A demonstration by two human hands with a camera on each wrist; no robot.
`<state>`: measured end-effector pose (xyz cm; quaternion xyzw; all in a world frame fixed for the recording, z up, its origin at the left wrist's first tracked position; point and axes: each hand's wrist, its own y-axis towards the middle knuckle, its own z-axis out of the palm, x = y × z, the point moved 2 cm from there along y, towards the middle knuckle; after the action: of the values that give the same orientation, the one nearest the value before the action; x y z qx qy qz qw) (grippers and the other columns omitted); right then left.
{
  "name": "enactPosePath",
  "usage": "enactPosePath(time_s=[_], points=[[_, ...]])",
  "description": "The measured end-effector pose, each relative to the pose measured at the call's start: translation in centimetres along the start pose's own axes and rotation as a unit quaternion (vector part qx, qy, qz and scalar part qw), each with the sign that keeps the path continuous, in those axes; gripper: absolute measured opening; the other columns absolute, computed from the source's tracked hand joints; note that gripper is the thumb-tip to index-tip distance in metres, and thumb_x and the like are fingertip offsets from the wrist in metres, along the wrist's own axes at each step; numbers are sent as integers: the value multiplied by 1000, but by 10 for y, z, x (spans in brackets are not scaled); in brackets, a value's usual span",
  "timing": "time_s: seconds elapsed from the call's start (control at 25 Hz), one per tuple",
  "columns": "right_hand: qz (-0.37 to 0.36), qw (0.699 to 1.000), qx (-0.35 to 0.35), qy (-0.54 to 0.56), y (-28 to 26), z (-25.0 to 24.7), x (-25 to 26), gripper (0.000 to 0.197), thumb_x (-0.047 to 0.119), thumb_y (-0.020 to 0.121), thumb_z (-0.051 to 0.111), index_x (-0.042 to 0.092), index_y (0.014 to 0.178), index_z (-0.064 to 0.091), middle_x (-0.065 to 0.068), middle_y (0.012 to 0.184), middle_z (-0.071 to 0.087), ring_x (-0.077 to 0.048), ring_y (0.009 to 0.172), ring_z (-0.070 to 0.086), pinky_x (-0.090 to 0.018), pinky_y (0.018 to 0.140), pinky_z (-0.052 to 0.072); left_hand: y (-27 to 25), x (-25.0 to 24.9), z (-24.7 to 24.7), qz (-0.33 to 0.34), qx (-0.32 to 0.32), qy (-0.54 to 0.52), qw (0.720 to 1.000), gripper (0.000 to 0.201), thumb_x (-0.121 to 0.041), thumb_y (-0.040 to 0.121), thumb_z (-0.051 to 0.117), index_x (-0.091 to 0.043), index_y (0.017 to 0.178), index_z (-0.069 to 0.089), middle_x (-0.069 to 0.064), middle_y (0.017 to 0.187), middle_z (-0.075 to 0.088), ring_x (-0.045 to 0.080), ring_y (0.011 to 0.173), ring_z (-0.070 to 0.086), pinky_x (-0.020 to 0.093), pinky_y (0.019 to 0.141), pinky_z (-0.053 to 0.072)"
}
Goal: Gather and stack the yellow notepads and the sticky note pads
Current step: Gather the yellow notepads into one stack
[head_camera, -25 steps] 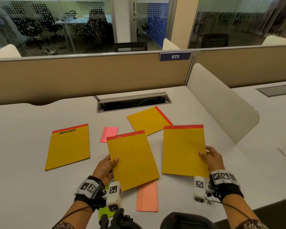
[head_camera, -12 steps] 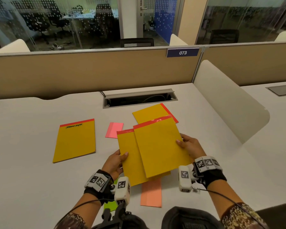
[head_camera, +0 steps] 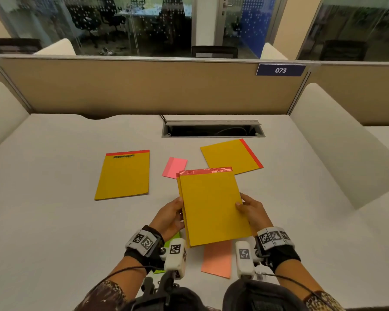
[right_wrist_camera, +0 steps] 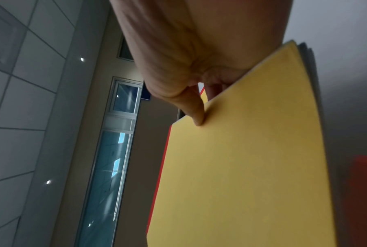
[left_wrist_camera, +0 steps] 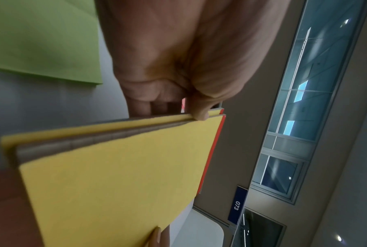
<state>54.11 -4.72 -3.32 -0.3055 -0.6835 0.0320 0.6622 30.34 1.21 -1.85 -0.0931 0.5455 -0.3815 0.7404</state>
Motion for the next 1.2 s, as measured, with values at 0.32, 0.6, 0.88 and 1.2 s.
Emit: enactPosePath(time_s=[0.32,0.6,0.88,1.2], points=[[-68,985,17,-159,17,38,1,47,13,96,46,12,143,39,-13,143,48,-32,128,48,-46,109,38,1,-6,-12,40,-20,12,999,40,-15,97,37,-14,137,38,16,137,50,25,101,59,43,84,50],[-63,952,14,-298,53,39,25,45,16,96,44,10,141,42,-13,146,45,-29,134,43,-39,114,33,2,-14,-31,59,-98,16,993,38,-12,98,37,-11,136,39,18,140,48,31,111,53,48,95,43],[-75,798,109,-588,113,41,52,55,19,100,30,13,151,9,-9,161,2,-26,149,4,-44,120,16,0,-10,-61,61,-152,-22,986,41,-12,98,35,-10,139,35,19,144,44,35,121,49,50,99,40],[-47,801,88,-590,120,-14,38,51,40,99,28,33,149,20,1,162,-3,-20,149,-2,-53,117,8,5,-6,-55,55,-168,-50,983,41,-12,98,33,-11,140,34,17,144,43,37,126,46,49,96,40]])
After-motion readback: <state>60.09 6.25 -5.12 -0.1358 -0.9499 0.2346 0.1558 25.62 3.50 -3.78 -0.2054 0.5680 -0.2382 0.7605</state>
